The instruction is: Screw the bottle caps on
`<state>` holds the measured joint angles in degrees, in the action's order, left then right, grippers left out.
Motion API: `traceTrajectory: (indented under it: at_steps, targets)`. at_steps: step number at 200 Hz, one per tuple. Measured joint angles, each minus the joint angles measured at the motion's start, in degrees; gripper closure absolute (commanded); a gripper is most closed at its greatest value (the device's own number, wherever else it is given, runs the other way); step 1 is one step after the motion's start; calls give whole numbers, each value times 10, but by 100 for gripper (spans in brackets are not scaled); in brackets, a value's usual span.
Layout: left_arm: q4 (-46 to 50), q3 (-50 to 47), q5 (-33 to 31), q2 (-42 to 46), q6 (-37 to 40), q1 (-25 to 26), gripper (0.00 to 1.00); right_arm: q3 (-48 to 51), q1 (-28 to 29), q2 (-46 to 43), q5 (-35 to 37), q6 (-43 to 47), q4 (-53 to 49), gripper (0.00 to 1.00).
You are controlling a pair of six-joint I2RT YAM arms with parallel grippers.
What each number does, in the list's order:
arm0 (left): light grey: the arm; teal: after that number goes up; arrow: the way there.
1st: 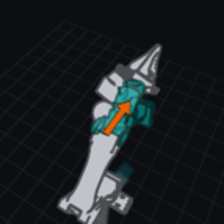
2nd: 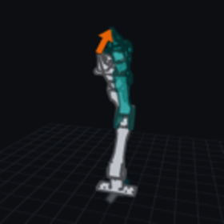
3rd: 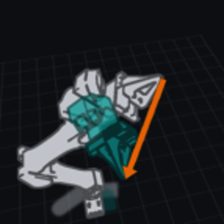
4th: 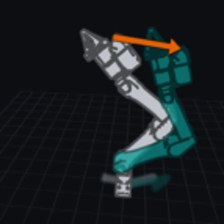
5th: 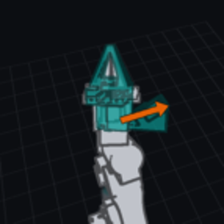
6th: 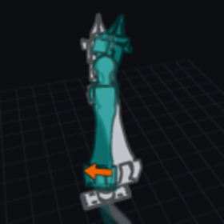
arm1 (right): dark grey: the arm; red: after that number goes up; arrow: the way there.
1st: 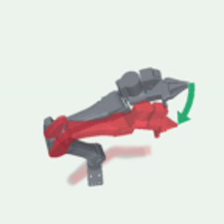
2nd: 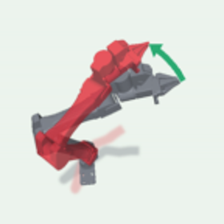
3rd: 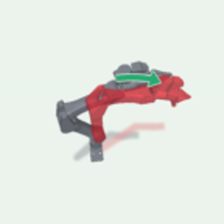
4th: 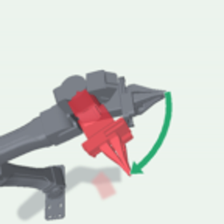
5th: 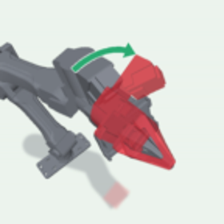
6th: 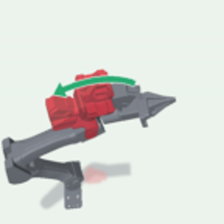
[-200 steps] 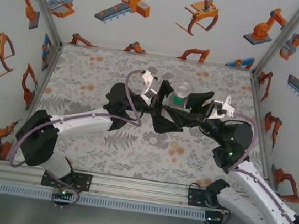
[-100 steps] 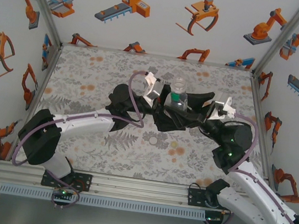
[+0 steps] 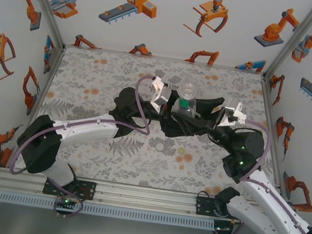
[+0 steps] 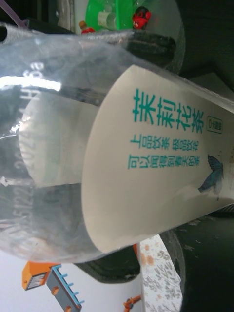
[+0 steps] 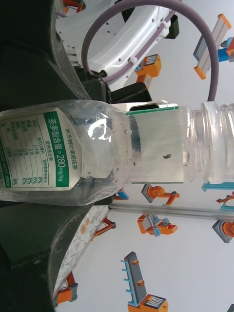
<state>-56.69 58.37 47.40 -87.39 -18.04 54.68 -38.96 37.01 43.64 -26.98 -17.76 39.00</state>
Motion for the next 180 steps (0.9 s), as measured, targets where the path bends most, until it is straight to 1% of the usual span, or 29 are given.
traceTrajectory:
  at_steps: [13, 39, 83, 121, 155, 180]
  targets:
    - [26, -2, -15, 10, 14, -1, 54, 0, 0, -9, 8, 8, -16, 35]
    - [79, -20, -48, 40, 46, -6, 57, 0, 0, -27, 19, 26, -55, 35]
    - [179, -50, -125, 102, 96, -23, 70, 0, 0, -36, 29, 37, -104, 36]
    - [251, -79, -194, 162, 129, -34, 72, 0, 0, -36, 40, 36, -146, 38]
    - [292, -118, -242, 221, 143, -46, 85, 0, 4, -36, 55, 36, -184, 40]
    - [322, -135, -263, 259, 149, -60, 95, 0, 12, -34, 80, 36, -220, 43]
